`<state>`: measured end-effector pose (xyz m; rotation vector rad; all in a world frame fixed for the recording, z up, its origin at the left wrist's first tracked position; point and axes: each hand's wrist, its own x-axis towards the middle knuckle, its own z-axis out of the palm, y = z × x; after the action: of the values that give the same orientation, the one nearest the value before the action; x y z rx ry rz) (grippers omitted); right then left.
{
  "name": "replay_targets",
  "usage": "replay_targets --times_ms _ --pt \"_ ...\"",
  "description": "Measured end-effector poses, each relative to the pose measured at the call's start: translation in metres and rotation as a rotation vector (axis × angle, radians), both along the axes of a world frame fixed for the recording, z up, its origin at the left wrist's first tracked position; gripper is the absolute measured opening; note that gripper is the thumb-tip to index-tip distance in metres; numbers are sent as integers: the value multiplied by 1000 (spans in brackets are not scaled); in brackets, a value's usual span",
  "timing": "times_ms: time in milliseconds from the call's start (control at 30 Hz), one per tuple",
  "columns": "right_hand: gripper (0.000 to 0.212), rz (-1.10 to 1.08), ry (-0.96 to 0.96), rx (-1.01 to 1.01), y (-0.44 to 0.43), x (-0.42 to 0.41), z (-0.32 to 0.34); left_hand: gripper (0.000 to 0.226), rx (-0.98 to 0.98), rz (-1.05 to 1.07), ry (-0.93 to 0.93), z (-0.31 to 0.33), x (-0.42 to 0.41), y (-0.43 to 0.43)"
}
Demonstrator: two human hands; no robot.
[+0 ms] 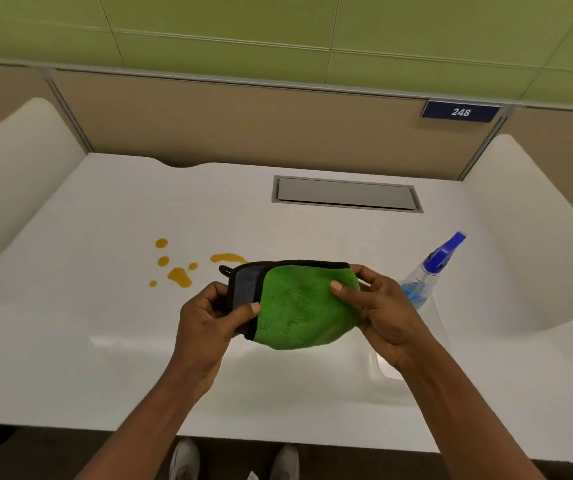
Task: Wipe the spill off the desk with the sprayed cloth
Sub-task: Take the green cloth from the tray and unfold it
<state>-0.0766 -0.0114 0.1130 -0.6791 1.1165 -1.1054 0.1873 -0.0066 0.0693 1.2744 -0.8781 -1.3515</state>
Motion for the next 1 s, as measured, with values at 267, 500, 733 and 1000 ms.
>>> replay_targets --times_ms 267,500,733,1000 --pt "20 171 259 -475 -14 34 49 40 64 43 16 -1 12 12" --pt "20 316 228 -649 -26 46 96 55 8 -59 -41 33 9 9" --pt "22 332 194 -807 -35 48 146 72 -99 -45 -71 64 7 -12" --pt "23 246 183 -911 -41 44 192 52 -246 -171 146 120 -13 -36"
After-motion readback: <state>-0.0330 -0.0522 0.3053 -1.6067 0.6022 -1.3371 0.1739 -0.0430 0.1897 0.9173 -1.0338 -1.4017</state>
